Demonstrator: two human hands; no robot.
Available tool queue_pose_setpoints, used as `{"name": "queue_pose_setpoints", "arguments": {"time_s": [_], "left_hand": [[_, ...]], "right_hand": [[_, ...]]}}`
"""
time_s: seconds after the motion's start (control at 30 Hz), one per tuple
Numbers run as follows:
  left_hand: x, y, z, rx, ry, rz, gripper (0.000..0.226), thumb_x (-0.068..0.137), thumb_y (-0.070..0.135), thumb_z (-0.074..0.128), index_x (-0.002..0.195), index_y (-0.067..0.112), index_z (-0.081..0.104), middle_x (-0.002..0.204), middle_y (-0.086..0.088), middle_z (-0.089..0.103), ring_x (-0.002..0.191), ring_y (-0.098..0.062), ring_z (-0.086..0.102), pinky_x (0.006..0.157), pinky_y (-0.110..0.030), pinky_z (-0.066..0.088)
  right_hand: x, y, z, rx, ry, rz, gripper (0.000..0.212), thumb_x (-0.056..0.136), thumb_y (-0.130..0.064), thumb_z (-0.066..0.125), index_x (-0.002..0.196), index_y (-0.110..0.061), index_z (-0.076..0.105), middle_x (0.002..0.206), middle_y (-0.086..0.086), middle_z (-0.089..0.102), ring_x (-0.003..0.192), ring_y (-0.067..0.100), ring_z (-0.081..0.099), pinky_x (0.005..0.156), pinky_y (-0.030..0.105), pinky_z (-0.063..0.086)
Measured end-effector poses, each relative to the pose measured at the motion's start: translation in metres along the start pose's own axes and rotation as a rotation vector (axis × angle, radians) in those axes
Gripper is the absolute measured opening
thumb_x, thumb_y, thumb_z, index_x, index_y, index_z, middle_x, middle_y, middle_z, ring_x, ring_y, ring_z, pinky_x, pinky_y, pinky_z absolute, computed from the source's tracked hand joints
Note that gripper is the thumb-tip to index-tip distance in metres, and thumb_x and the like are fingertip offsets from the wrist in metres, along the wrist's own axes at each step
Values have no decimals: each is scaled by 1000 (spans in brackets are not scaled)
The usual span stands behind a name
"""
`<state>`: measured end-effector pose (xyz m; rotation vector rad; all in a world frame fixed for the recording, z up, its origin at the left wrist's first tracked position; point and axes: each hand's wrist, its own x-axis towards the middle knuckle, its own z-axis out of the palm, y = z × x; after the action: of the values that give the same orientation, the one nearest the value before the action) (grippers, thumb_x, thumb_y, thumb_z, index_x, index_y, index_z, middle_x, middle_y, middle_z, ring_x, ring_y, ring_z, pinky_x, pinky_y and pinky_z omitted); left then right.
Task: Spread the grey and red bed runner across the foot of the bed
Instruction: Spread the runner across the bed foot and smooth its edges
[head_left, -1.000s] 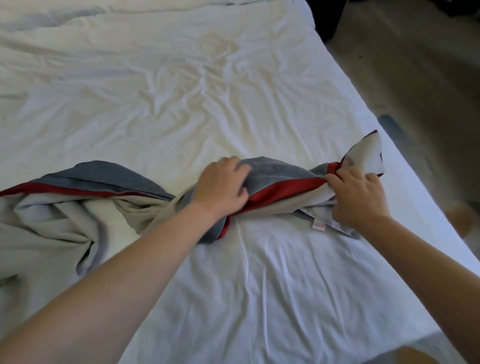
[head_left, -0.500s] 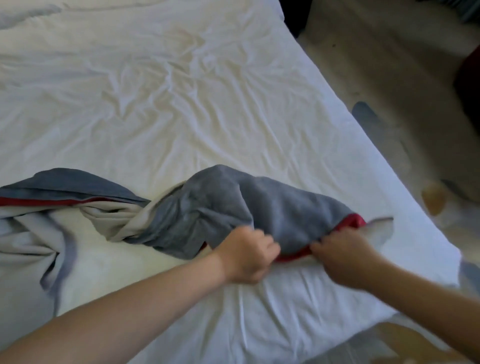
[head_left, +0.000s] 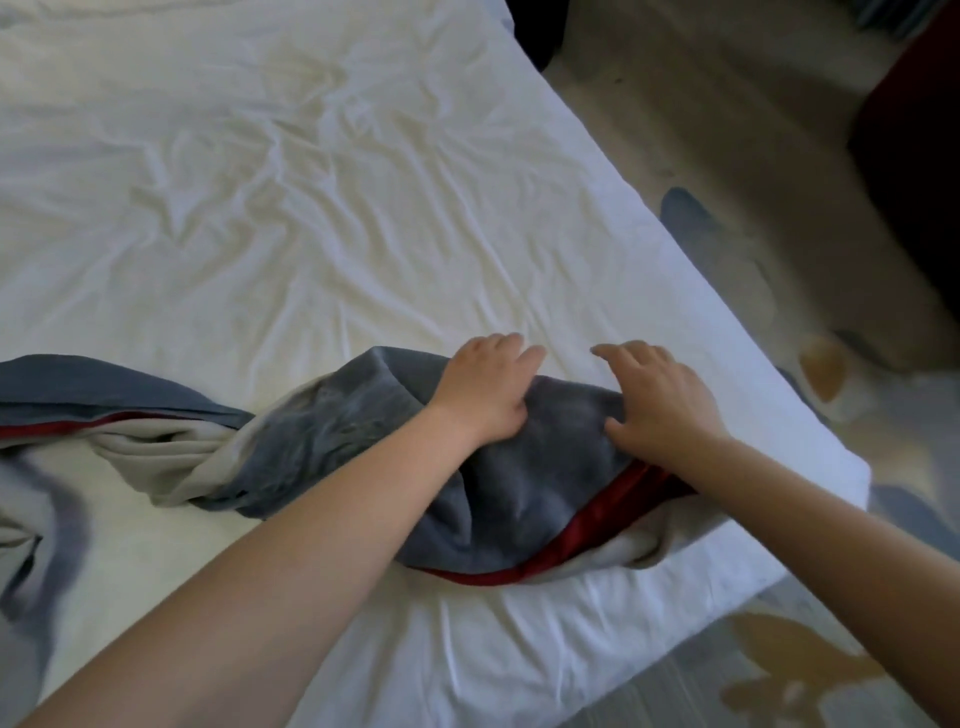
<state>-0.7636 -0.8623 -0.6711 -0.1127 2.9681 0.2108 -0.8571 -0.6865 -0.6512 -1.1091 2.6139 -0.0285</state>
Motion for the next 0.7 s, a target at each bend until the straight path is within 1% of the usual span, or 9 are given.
{"name": "queue_pose_setpoints", "arguments": {"time_s": [0.07, 0.13, 0.23, 0.37, 0.43, 0.5, 0.6, 0.63, 0.7], "left_hand": [[3, -6, 6, -39, -138, -8, 29, 87, 24, 50, 116, 19, 51, 106, -5, 62, 96, -29, 60, 79, -39, 47], [0, -12, 14, -90, -176, -4, 17, 91, 22, 46, 104, 19, 56, 102, -6, 64, 92, -29, 61, 75, -38, 48], [-4, -25, 10, -47, -16, 6, 17, 92, 14, 45, 100, 13, 61, 96, -9, 63, 85, -32, 60, 71, -37, 43], [10, -46, -21, -22, 408, 81, 5, 77, -1, 65, 79, 4, 65, 68, -14, 60, 57, -33, 57, 55, -37, 40], [21, -55, -30, 1, 517, 43, 6, 76, -1, 67, 78, 5, 64, 68, -12, 59, 58, -31, 56, 56, -36, 40], [26, -56, -31, 17, 473, -54, 7, 83, 3, 60, 84, 9, 63, 81, -9, 60, 72, -30, 57, 67, -37, 42], [13, -43, -23, 58, 405, -62, 9, 84, 8, 54, 87, 11, 62, 97, -9, 59, 91, -30, 55, 82, -39, 43], [5, -35, -18, 39, 408, -6, 6, 82, 11, 56, 84, 11, 62, 95, -10, 60, 87, -30, 56, 77, -39, 44], [-12, -16, -6, -32, 330, 123, 15, 77, 27, 61, 80, 12, 59, 82, -9, 60, 73, -29, 57, 60, -36, 43]], "right_hand": [[13, 0, 6, 132, -264, 90, 73, 74, -20, 64, 140, -29, 36, 119, 4, 57, 105, 25, 55, 85, 38, 50], [21, -2, 12, 245, -361, 65, 54, 74, -10, 59, 124, -29, 54, 104, 1, 61, 97, 24, 58, 80, 37, 51], [33, -7, 6, 254, -211, 33, 36, 67, -3, 54, 93, -26, 67, 92, -1, 63, 92, 24, 60, 74, 34, 50], [53, -17, -18, 234, 311, 65, 32, 64, 0, 52, 85, -23, 60, 88, 1, 60, 84, 28, 56, 61, 30, 38], [59, -24, -23, 179, 501, 45, 28, 68, 1, 53, 87, -19, 58, 90, 4, 58, 81, 30, 55, 59, 30, 33], [62, -32, -19, 120, 457, 19, 26, 76, -3, 53, 97, -18, 58, 99, 6, 57, 87, 29, 54, 64, 32, 35], [51, -31, 0, -96, 221, 14, 47, 80, -14, 63, 125, -21, 51, 123, 5, 52, 112, 27, 49, 90, 38, 42], [43, -28, 6, -141, 215, 4, 56, 77, -13, 67, 130, -21, 49, 127, 6, 51, 117, 27, 48, 94, 38, 41], [22, -20, 15, -178, 254, -48, 63, 68, -5, 72, 127, -17, 55, 125, 8, 55, 114, 29, 52, 89, 40, 46]]}}
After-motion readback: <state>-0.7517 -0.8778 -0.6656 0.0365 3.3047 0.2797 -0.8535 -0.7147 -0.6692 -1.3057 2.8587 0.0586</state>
